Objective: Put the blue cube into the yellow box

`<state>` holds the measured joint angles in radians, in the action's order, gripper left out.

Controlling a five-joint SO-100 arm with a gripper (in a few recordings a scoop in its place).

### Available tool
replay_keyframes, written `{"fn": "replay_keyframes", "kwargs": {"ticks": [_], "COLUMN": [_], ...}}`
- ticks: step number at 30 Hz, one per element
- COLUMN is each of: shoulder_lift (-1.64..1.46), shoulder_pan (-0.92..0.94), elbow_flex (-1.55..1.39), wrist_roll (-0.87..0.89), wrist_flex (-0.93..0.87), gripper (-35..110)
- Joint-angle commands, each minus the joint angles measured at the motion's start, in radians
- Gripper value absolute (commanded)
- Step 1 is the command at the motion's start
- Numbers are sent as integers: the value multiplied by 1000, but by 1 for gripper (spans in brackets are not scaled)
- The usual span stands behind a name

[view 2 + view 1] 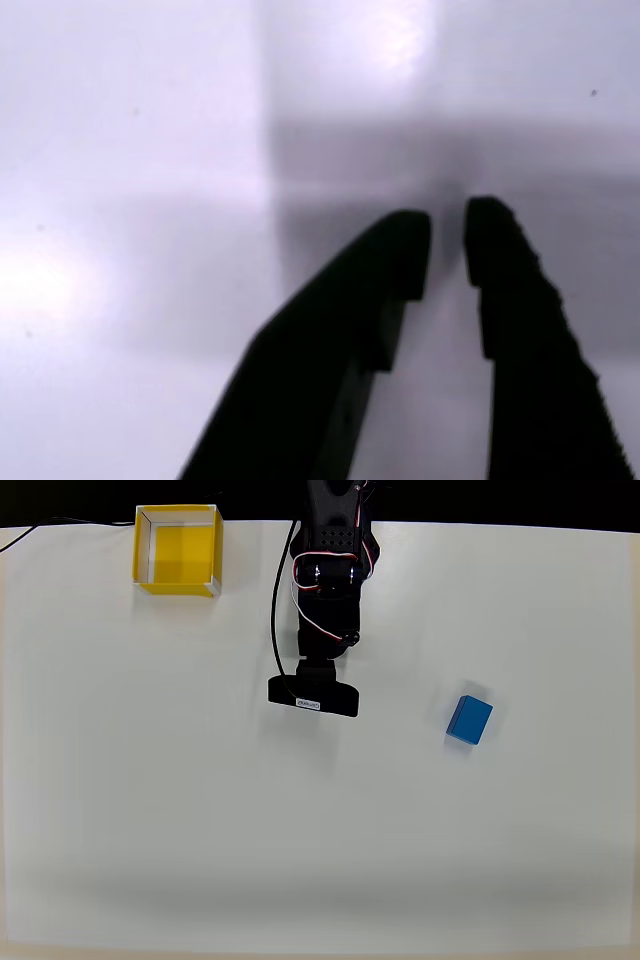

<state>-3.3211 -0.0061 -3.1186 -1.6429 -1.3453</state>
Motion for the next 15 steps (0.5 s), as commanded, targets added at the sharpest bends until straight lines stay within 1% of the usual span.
{"fn": "replay_keyframes", "kwargs": {"ticks": [1, 5, 8, 11, 15], "shoulder_lift": [-23, -11, 26, 107, 258], "shoulder_pan": [3, -2, -8, -32, -86], "elbow_flex": [-26, 12, 98, 210, 407], "wrist_roll": [-26, -14, -14, 28, 106], "wrist_flex": [-15, 6, 18, 46, 23], "gripper": [0, 0, 0, 0, 7]}}
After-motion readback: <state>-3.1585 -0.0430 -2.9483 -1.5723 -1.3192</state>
